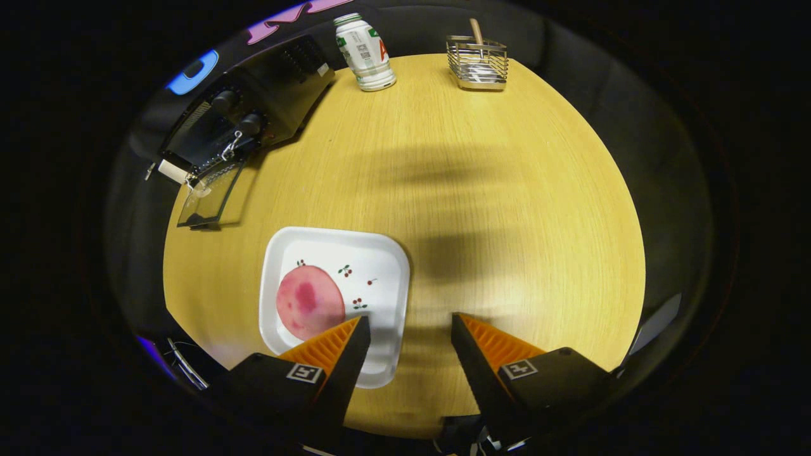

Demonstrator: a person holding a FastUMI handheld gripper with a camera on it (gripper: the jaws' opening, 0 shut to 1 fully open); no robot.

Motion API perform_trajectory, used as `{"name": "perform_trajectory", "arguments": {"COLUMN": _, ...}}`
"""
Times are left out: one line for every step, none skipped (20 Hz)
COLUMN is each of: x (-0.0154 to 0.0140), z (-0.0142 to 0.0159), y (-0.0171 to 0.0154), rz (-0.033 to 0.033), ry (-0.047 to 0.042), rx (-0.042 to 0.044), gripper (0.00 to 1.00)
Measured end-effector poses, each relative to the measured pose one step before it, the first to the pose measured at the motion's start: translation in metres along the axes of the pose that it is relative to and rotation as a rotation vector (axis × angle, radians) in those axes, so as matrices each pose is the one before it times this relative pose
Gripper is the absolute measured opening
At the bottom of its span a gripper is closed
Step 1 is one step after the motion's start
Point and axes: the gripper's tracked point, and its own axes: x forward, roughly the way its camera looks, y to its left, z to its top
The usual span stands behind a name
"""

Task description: Open the toaster oven, put the food inside, and close the toaster oven door.

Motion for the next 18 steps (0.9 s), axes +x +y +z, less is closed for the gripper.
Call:
{"name": "perform_trajectory", "arguments": {"x": 0.00187, "z": 0.00106, "y": -0.00278, "rz": -0.01571, "ry": 0.00034, "rx": 0.00179, "gripper": 0.82}}
{"name": "perform_trajectory", "arguments": {"x": -0.00038, "z": 0.00017, "y": -0.00284, "rz": -0.01776, "ry": -0.00185, "rx": -0.00154, "gripper": 0.71}}
{"name": "perform_trajectory", "arguments": {"x": 0.00129, "z": -0.0001, "y": -0.00172, "rz": -0.00896, "ry": -0.00324, "rx": -0.00258, "gripper": 0.66}}
{"name": "perform_trajectory", "arguments": {"x": -0.00135, "z": 0.00086, "y": -0.00015, "rz": -0.00526, "ry": 0.0, "rx": -0.00102, "gripper": 0.57}}
{"name": "perform_trajectory", "arguments": {"x": 0.00097, "z": -0.00052, "y": -0.00177, "rz": -0.00523, "ry": 0.00229, "rx": 0.00248, "gripper": 0.54}}
{"name": "perform_trajectory", "arguments": {"x": 0.00087, "z": 0.00102, "y": -0.00393, "rz": -0.0085, "ry": 0.00148, "rx": 0.01422, "gripper": 0.41}}
{"name": "perform_trajectory", "arguments": {"x": 0.0013, "z": -0.00301, "y": 0.00237, "rz": 0.01884, "ry": 0.01526, "rx": 0.02699, "gripper": 0.33}}
{"name": "perform_trajectory", "arguments": {"x": -0.0009, "z": 0.00085, "y": 0.00074, "rz": 0.0087, "ry": 0.00095, "rx": 0.02609, "gripper": 0.17}}
{"name": "perform_trajectory", "arguments": {"x": -0.00114, "z": -0.00021, "y": 0.0003, "rz": 0.00885, "ry": 0.00105, "rx": 0.01092, "gripper": 0.14}}
{"name": "perform_trajectory", "arguments": {"x": -0.00167, "z": -0.00035, "y": 0.00096, "rz": 0.01518, "ry": -0.0003, "rx": -0.00413, "gripper": 0.14}}
{"name": "perform_trajectory", "arguments": {"x": 0.00158, "z": 0.0004, "y": 0.00085, "rz": 0.01256, "ry": -0.00609, "rx": -0.00721, "gripper": 0.1}}
{"name": "perform_trajectory", "arguments": {"x": 0.00114, "z": -0.00085, "y": 0.00054, "rz": 0.01847, "ry": 0.00292, "rx": -0.00502, "gripper": 0.1}}
{"name": "perform_trajectory", "arguments": {"x": 0.00084, "z": -0.00263, "y": 0.00258, "rz": 0.02277, "ry": 0.01499, "rx": 0.00698, "gripper": 0.08}}
{"name": "perform_trajectory", "arguments": {"x": -0.00125, "z": -0.00421, "y": 0.0032, "rz": 0.03053, "ry": 0.01978, "rx": 0.02246, "gripper": 0.08}}
{"name": "perform_trajectory", "arguments": {"x": -0.00137, "z": -0.00225, "y": 0.00273, "rz": 0.01778, "ry": 0.01943, "rx": 0.03084, "gripper": 0.06}}
{"name": "perform_trajectory", "arguments": {"x": 0.00154, "z": 0.00032, "y": 0.00012, "rz": 0.00501, "ry": 0.00691, "rx": 0.02684, "gripper": 0.05}}
{"name": "perform_trajectory", "arguments": {"x": -0.00055, "z": -0.00029, "y": 0.00018, "rz": -0.00054, "ry": 0.0007, "rx": 0.01773, "gripper": 0.05}}
{"name": "perform_trajectory", "arguments": {"x": -0.00021, "z": -0.00078, "y": 0.00129, "rz": -0.00664, "ry": -0.00571, "rx": 0.01172, "gripper": 0.05}}
